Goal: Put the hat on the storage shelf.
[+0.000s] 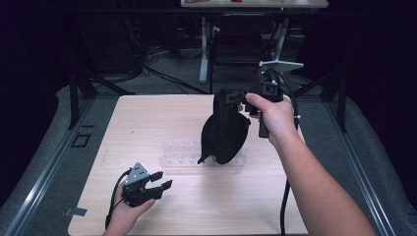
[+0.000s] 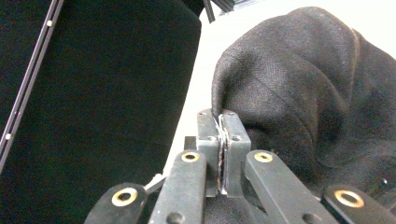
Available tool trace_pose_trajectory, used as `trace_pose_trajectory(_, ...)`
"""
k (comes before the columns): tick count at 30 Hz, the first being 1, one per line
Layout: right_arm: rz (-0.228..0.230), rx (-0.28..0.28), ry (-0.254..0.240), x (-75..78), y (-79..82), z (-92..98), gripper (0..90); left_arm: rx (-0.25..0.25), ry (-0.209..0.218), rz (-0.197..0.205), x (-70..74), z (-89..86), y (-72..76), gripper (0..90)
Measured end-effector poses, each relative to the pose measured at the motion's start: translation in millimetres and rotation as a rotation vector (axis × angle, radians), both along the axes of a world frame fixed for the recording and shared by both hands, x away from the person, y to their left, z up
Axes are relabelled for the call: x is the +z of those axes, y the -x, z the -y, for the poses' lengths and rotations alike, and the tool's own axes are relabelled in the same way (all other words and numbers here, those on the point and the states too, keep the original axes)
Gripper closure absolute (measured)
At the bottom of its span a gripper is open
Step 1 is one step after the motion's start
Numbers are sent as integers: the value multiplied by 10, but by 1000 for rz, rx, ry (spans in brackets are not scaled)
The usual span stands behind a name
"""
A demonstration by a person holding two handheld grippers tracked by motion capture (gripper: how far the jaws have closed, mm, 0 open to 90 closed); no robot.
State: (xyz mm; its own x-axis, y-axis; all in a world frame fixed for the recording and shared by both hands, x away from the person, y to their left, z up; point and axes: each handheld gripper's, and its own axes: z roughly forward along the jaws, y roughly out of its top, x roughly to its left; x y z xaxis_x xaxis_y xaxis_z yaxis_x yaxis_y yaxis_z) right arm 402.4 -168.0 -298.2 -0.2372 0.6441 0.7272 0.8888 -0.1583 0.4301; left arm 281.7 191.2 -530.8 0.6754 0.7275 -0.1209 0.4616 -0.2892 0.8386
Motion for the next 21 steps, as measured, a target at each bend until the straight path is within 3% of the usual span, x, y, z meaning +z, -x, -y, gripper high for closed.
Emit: trace_pose_trajectory(21,18,49,-23,-5,-21,-274,883,-59,-18,64,216,361,-155,537)
